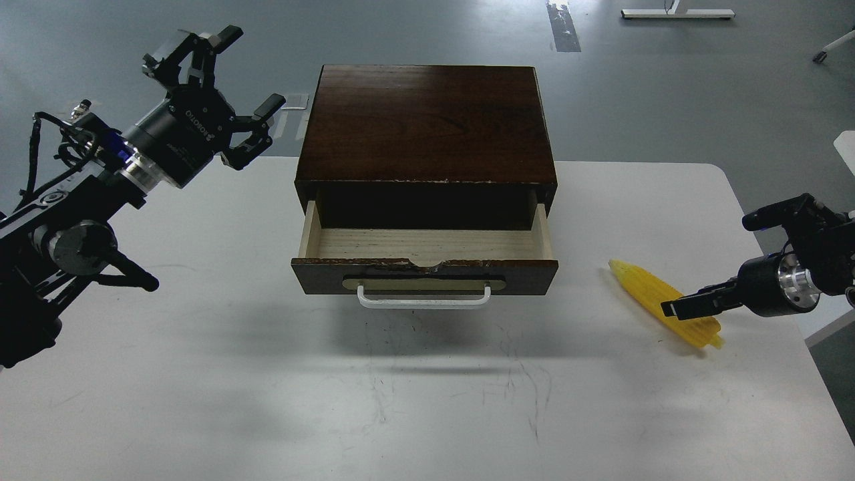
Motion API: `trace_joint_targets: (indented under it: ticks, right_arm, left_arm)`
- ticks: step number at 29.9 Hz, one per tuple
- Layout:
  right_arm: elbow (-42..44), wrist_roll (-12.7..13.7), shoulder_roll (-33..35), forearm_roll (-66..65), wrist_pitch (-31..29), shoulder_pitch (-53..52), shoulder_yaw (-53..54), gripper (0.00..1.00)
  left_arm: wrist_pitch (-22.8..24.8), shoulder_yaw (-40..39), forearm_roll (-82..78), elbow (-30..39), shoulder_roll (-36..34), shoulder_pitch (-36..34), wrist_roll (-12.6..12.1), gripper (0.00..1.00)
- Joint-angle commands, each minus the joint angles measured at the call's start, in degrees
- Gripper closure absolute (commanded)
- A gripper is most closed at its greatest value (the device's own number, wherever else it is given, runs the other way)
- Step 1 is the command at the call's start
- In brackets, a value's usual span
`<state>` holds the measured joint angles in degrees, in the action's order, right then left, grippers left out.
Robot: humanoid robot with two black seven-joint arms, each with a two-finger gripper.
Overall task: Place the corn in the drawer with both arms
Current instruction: 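Lower the right gripper onto the yellow corn cob and grasp it, then lift the corn cob and carry it over the open drawer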
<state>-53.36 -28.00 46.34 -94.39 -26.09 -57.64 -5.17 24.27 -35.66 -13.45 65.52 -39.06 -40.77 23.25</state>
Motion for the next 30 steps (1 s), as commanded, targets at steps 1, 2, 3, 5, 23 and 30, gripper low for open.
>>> trace_joint_targets:
  ticks: [1,2,3,5,23,30]
  right_arm:
    - [1.06,0.00,-1.43,0.00,1.48,-0.20,-2.03,0.19]
    - [1.41,0.00,-2.21,0.00,1.56,-0.20,-2.47,0.29]
    - [1.50,0.00,-2.40,0.00,1.57,-0.20,-2.65,0.44]
    - [1.50,0.00,-2.40,0.00,1.57,-0.20,-2.65,0.59]
    - [-8.15,0.00,0.41,4.12,0.78,-22.40,-2.74,0.96]
    - [-11.85,0.00,-4.32,10.27,-1.91,-38.41,-4.93,0.96]
  left_arm:
    - [-0.02,-0.19,0.00,0.04,-0.22,0.26,0.31,0.02]
    - [-0.02,-0.28,0.00,0.04,-0.22,0.26,0.31,0.02]
    - [-0.02,-0.28,0.00,0.04,-0.31,0.34,0.31,0.02]
    - [-0.02,-0.46,0.00,0.04,-0.40,0.34,0.31,0.02]
    - [-0.02,-0.64,0.00,0.57,-1.28,0.34,0.22,0.02]
    - [-0.02,-0.72,0.00,0.57,-1.54,0.34,0.22,0.02]
